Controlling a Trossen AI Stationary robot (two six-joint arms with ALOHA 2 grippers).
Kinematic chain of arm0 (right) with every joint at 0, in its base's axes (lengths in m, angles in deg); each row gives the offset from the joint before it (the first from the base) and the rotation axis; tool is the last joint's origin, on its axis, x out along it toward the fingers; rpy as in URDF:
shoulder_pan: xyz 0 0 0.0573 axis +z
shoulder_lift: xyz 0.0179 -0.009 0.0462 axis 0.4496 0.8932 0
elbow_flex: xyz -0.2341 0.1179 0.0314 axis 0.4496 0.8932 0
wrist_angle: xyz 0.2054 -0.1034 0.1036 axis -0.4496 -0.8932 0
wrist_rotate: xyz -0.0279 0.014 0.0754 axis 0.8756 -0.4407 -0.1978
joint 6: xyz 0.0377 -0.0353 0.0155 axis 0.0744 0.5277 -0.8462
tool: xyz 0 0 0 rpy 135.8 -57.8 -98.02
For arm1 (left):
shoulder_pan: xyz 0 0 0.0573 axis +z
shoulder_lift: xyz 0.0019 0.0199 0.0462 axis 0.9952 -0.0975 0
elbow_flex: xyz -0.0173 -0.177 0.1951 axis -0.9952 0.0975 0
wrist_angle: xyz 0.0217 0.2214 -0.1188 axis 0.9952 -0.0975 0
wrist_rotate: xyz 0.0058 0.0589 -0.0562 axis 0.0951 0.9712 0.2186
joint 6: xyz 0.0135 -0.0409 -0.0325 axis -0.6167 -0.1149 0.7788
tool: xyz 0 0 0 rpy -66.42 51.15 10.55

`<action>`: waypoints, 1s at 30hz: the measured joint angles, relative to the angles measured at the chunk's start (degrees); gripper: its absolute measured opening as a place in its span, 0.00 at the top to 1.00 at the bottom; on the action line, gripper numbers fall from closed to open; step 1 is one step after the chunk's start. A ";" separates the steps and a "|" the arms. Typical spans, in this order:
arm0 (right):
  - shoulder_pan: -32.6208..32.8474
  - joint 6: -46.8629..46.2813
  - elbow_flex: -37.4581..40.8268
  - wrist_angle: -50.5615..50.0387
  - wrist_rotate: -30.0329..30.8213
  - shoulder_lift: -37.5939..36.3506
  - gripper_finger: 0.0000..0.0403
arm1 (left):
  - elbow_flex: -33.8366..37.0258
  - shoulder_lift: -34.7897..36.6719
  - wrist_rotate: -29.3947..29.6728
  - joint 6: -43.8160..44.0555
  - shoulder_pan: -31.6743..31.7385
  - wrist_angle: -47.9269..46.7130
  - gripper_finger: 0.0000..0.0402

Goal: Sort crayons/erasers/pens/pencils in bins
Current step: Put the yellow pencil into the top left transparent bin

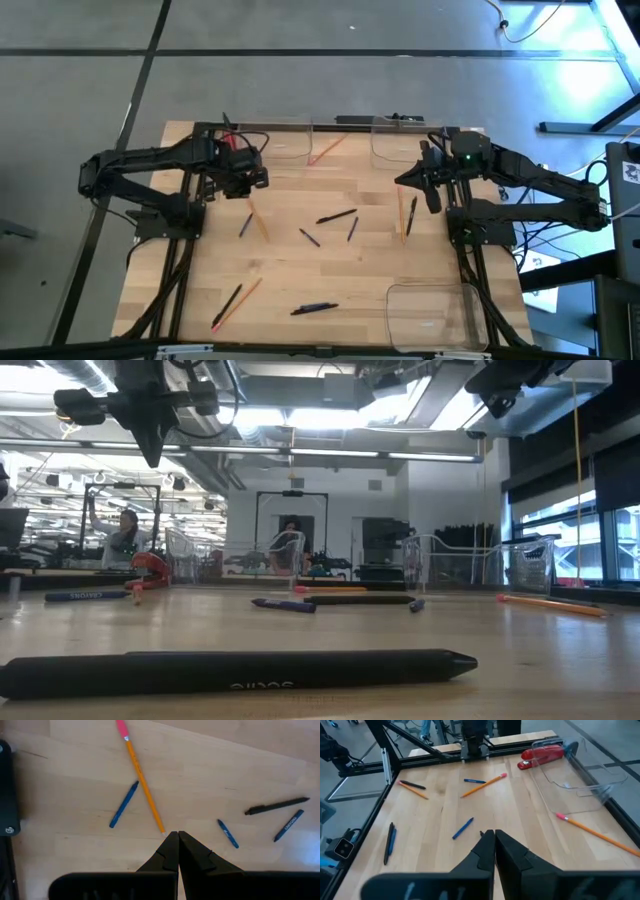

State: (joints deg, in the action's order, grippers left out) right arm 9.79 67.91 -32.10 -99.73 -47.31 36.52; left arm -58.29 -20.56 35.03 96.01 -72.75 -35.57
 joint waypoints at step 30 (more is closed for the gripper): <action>0.00 0.00 0.07 0.07 -0.07 0.00 0.96 | 0.00 -0.04 0.37 -0.13 -2.53 -0.20 1.00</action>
State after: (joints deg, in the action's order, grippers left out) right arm 9.79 67.91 -32.04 -99.67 -47.37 36.52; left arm -58.29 -20.60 35.40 95.87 -75.28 -35.77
